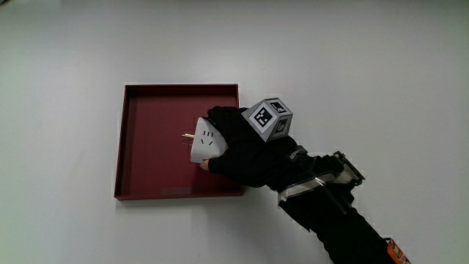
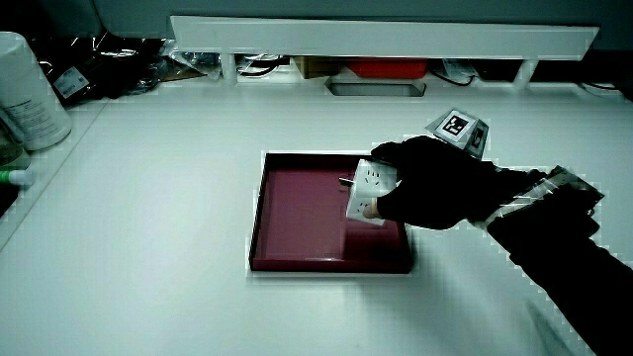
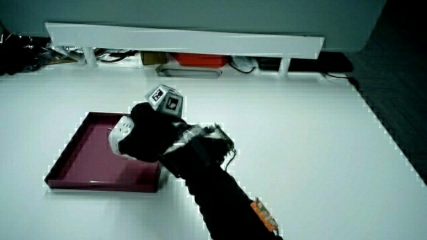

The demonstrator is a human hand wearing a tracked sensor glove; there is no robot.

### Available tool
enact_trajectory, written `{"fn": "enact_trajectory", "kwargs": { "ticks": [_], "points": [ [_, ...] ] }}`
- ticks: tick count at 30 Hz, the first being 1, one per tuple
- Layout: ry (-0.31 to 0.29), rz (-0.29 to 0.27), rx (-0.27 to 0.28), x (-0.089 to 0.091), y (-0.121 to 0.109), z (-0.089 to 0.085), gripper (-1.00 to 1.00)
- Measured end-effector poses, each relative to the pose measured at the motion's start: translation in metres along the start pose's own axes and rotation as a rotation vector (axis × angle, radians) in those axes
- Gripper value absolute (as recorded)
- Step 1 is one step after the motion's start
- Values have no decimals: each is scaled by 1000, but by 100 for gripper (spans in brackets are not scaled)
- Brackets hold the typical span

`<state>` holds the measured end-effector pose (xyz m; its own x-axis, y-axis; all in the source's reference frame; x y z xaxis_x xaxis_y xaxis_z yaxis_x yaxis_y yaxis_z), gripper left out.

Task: Place socket

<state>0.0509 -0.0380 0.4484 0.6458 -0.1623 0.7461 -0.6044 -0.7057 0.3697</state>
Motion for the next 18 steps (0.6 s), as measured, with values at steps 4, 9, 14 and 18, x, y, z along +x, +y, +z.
{"fn": "enact_trajectory", "kwargs": {
  "ticks": [4, 9, 14, 18],
  "points": [
    [6, 5, -18, -2, 6, -9, 0],
    [24, -17, -42, 5, 15, -22, 0],
    [36, -36, -49, 12, 23, -34, 0],
    [44, -62, -61, 17, 25, -40, 0]
  ]
}}
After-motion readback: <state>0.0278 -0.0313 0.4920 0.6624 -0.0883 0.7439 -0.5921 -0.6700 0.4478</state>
